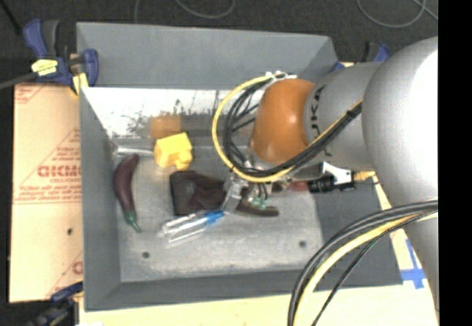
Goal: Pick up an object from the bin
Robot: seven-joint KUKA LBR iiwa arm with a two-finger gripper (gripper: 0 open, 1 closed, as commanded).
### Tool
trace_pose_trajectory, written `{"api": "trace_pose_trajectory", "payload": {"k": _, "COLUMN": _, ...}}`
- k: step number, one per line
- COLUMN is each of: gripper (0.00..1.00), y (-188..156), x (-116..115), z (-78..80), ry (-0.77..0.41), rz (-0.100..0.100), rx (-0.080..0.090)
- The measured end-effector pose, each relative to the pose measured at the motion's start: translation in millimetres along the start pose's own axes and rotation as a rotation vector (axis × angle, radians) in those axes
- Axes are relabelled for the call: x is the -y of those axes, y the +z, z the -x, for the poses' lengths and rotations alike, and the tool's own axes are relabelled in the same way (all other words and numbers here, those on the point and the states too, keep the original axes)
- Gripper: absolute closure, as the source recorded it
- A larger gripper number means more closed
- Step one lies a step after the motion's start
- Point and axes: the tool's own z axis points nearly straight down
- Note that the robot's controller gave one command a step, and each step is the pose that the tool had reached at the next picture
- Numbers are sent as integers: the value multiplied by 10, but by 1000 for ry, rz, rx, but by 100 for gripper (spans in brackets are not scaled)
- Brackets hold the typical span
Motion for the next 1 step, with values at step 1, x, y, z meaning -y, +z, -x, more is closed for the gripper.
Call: {"api": "trace_pose_trajectory", "payload": {"k": 1, "gripper": 100, "y": -1252, "x": 34, "z": 87, "ry": -35, "rz": 1, "rx": 2}}
